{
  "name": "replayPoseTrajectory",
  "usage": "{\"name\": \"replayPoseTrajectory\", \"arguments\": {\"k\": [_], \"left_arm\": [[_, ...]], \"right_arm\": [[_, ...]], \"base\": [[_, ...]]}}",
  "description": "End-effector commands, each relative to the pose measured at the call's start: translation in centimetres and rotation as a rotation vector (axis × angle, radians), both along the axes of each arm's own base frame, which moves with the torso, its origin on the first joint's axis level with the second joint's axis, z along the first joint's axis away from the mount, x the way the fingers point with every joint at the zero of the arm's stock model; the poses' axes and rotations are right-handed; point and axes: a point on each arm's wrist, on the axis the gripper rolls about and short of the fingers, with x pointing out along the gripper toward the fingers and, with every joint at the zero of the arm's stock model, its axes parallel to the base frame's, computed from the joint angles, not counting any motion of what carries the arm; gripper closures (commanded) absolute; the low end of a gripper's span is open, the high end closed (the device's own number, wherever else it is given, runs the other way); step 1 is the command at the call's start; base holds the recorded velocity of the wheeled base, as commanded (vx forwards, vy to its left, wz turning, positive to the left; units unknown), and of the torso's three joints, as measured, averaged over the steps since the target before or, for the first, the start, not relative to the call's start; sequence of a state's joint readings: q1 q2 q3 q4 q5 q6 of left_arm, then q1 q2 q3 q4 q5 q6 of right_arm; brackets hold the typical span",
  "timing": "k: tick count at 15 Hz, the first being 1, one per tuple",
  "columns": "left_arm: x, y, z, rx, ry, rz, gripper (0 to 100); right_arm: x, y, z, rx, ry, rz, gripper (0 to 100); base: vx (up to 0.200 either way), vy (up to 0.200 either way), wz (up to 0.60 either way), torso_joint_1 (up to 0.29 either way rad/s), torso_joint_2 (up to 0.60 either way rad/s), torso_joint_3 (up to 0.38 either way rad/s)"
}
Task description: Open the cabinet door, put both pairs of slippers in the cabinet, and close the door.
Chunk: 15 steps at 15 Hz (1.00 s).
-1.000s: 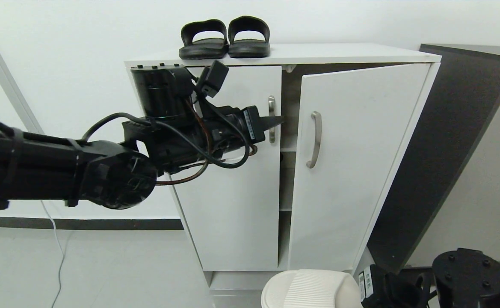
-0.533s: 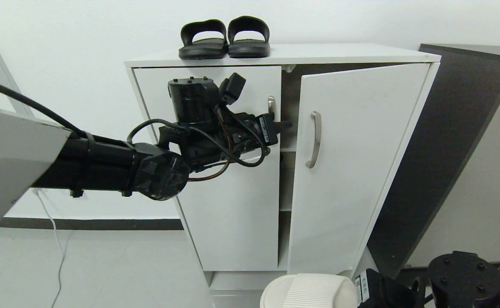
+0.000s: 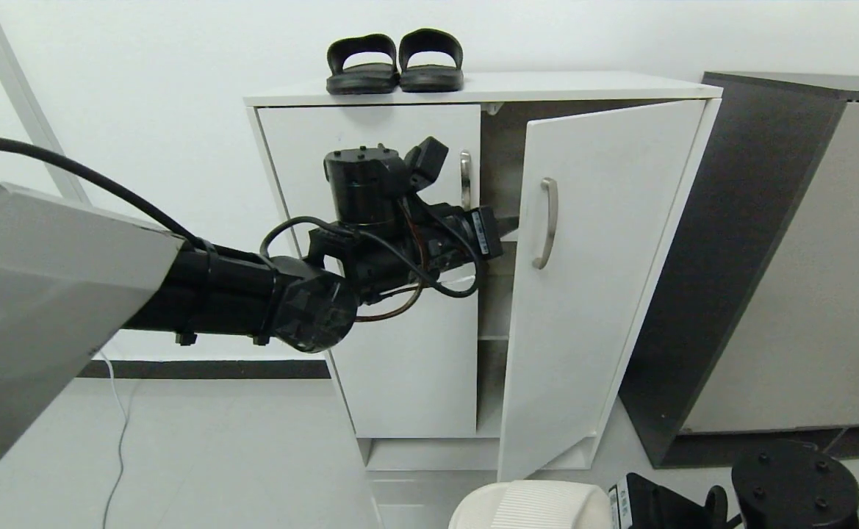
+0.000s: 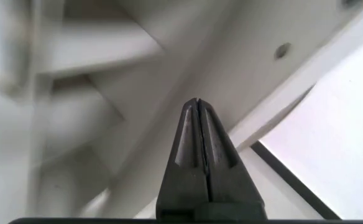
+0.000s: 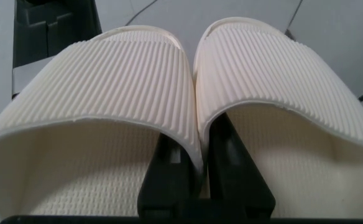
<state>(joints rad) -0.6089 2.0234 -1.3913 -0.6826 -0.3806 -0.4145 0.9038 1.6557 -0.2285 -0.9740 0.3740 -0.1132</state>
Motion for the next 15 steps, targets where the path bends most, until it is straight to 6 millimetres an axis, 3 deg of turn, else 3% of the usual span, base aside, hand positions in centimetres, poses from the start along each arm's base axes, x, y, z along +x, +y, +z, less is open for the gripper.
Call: {"name": "replayPoseTrajectory", "arguments": {"k": [1,3,12,13,15], "left_arm": [[-1.6,-1.0,-0.1,-0.019,-0.029,-0.044,100],[-2.6,-1.2,-0.2,-0.03,-0.041,-0.066,100],[-2.8,-0.7,0.1,-0.044,-0.06,-0.044,100],[-3.2,0.1,0.6,-0.044,-0.061,-0.021,100],[-4.6,4.1,3.2,-0.028,-0.09,0.049,100]], "right_arm": [[-0.1,0.0,-0.1,-0.003,0.002,0.003,100],[-0.1,0.0,-0.1,-0.003,0.001,0.005,100],[0.4,0.5,0.1,0.011,-0.002,-0.006,100],[1.2,0.8,0.2,0.015,-0.006,-0.041,100],[3.2,2.2,0.5,0.019,-0.006,-0.269,100]], "base": [[0.0,0.0,0.0,0.0,0.0,0.0],[0.0,0.0,0.0,0.0,0.0,0.0],[0.0,0.0,0.0,0.0,0.0,0.0],[0.0,0.0,0.0,0.0,0.0,0.0],[0.0,0.0,0.0,0.0,0.0,0.0]]}}
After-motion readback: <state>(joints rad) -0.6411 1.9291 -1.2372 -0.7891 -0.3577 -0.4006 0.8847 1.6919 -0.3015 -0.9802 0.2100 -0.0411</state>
